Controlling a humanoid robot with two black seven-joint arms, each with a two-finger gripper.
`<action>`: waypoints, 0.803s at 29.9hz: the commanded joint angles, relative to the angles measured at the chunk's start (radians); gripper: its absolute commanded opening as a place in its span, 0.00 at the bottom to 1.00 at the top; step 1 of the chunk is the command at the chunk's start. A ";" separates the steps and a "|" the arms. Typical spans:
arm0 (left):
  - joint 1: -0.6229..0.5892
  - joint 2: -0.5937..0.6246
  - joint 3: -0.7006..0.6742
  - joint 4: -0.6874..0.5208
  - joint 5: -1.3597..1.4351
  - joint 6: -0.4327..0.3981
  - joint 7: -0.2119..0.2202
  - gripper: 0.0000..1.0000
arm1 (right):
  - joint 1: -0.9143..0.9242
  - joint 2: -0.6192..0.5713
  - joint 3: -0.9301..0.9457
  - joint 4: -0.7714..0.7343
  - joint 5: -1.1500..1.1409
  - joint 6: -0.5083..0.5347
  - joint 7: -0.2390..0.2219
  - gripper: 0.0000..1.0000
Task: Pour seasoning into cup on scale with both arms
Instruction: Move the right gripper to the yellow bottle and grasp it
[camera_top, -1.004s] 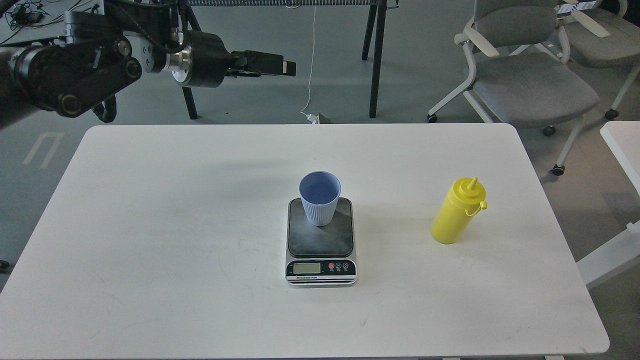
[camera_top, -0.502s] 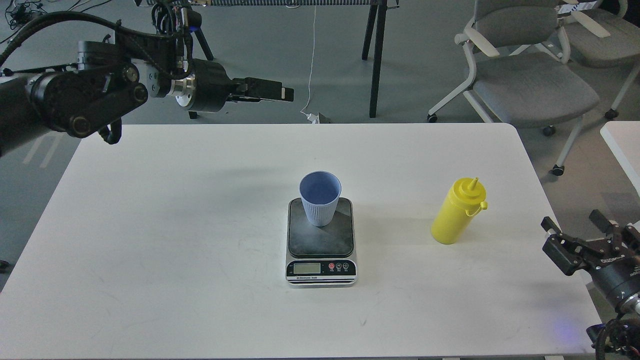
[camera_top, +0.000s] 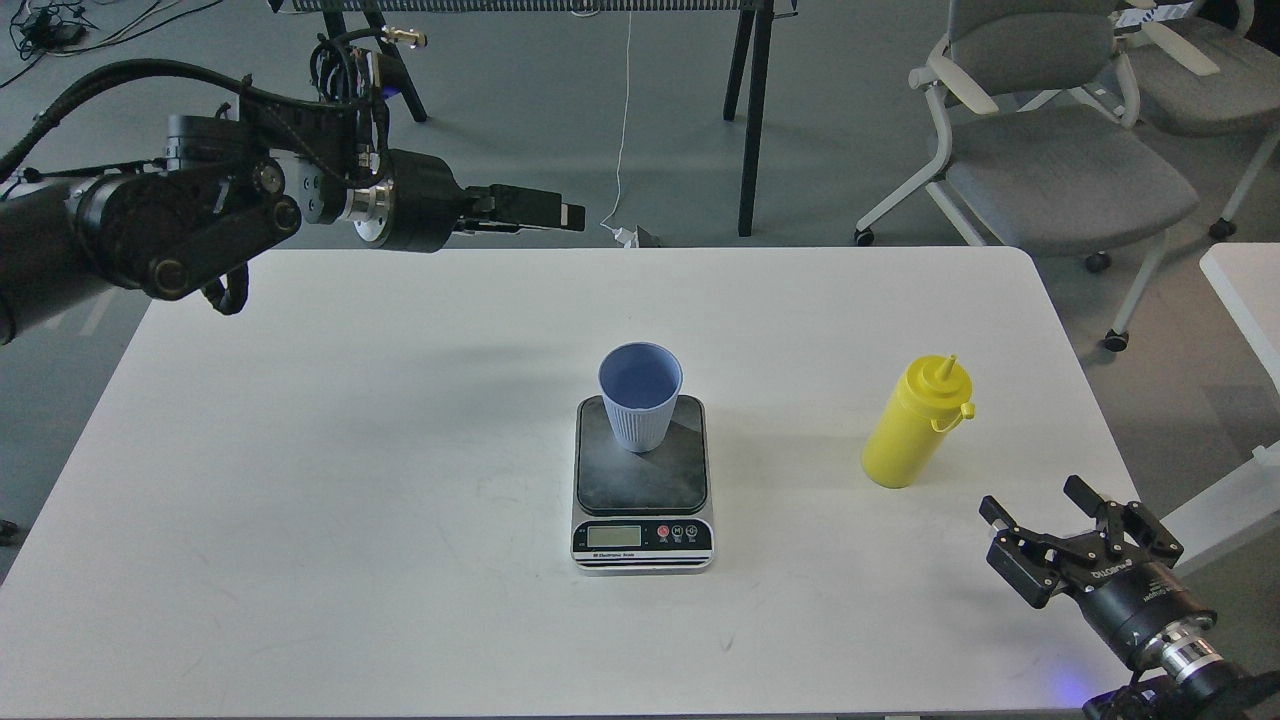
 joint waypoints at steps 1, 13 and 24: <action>0.002 0.004 -0.002 0.000 0.000 0.000 0.000 1.00 | 0.069 0.029 -0.048 -0.040 -0.002 0.000 0.002 1.00; 0.038 0.003 -0.003 -0.003 0.000 0.000 0.000 1.00 | 0.148 0.110 -0.075 -0.135 -0.048 0.000 0.000 1.00; 0.050 0.004 -0.005 -0.003 -0.002 0.000 0.000 1.00 | 0.189 0.178 -0.075 -0.174 -0.103 0.000 0.000 1.00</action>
